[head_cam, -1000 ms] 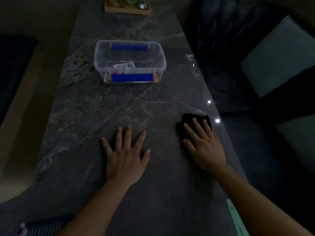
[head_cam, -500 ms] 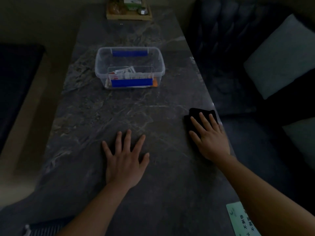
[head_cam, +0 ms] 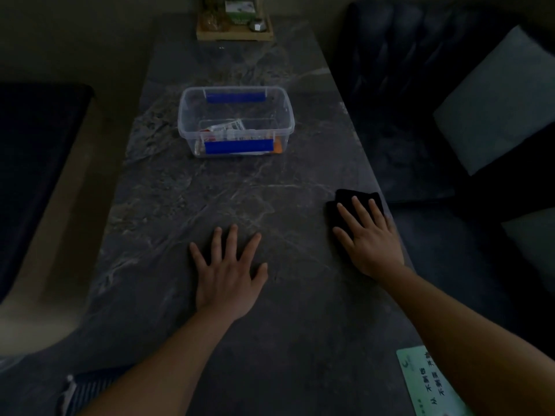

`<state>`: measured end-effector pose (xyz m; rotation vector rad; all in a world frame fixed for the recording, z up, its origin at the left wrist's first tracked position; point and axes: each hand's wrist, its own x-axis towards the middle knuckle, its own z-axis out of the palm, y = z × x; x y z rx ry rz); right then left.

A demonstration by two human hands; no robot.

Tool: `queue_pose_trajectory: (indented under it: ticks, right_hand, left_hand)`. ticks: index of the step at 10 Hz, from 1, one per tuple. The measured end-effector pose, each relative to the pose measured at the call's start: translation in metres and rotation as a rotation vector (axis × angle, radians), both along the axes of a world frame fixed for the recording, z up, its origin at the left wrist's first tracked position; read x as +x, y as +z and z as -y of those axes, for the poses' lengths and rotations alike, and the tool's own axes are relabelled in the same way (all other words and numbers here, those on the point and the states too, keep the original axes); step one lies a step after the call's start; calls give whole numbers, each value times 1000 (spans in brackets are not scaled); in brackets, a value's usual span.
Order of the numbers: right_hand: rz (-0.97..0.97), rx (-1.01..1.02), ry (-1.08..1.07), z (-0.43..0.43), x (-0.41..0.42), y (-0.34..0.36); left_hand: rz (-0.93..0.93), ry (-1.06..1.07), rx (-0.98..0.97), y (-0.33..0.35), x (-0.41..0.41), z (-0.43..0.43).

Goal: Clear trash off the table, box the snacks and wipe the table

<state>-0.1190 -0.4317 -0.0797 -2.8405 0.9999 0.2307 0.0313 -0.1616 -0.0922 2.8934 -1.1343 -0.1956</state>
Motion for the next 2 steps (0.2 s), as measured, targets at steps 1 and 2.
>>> queue_pose_trajectory:
  ticks: [1,2]
  right_hand:
    - [-63,30,-9,-3,3,14]
    - [7,21,-24,-30,-3,24]
  left_hand:
    - [-85,-2,43,6,7,1]
    - [-213,-24,41,15,11,-6]
